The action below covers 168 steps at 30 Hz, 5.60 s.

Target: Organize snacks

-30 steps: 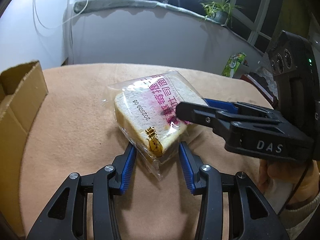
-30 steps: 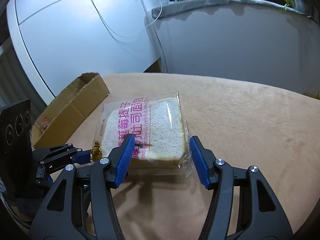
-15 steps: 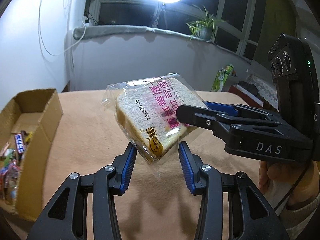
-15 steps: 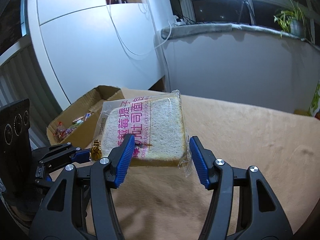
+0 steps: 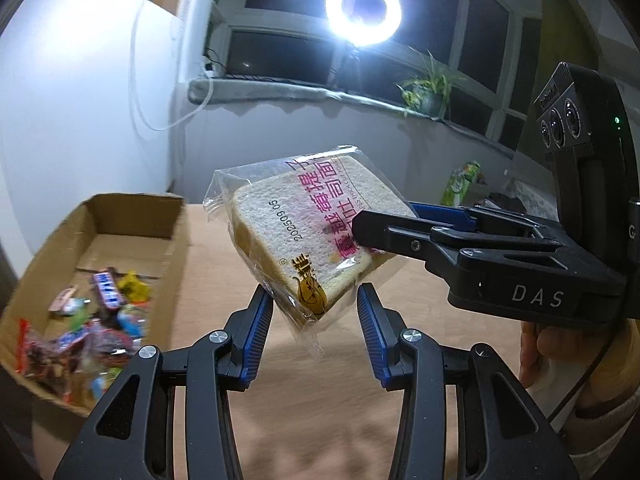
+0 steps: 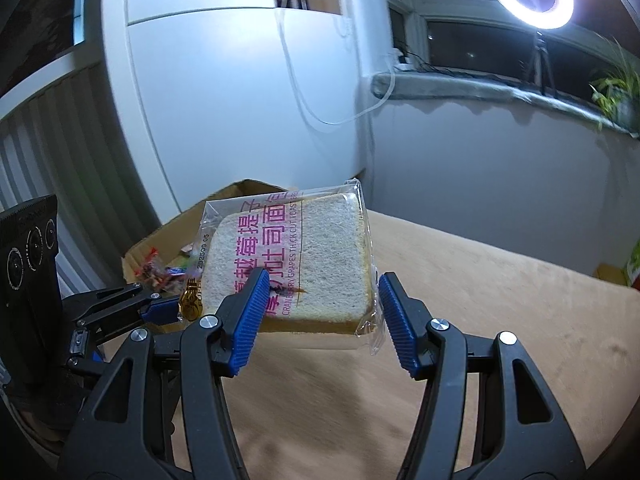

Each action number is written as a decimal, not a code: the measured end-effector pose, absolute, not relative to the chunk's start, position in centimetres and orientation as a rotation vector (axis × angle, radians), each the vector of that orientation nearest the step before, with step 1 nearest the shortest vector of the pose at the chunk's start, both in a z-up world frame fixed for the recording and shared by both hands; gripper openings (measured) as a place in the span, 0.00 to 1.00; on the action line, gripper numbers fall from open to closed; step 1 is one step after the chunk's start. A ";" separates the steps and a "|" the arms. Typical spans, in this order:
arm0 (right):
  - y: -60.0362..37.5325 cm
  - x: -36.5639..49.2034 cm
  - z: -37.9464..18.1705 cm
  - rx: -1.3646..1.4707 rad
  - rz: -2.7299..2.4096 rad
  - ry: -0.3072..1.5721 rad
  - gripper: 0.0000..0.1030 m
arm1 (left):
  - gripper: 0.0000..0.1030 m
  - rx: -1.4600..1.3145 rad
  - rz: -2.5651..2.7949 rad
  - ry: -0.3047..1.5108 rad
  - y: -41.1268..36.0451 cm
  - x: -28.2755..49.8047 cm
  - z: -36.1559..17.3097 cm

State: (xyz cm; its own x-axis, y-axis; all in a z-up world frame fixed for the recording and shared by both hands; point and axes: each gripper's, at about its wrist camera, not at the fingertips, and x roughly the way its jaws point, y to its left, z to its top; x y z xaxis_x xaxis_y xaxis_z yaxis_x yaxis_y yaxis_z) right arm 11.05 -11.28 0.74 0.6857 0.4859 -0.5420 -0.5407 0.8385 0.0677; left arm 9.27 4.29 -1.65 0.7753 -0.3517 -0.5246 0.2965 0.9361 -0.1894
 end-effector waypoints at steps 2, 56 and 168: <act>-9.7 11.0 0.9 -0.116 0.594 0.573 0.58 | 0.41 -0.109 -0.332 0.579 5.5 9.0 -1.6; 1.4 10.5 -1.3 -0.223 0.649 0.502 0.88 | 0.77 -0.073 0.049 0.485 18.6 5.1 -1.9; -20.4 2.0 -3.7 -0.062 0.110 0.441 1.00 | 1.00 0.027 -0.077 0.542 0.6 3.0 -3.2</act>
State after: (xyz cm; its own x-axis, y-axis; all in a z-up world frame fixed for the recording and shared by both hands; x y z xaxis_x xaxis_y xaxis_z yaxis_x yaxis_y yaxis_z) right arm 2.00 -20.37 -3.70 0.8987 0.0925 -0.4287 -0.1191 0.9922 -0.0357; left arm 2.97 0.62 -3.16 0.8539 -0.0657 -0.5162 0.0798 0.9968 0.0051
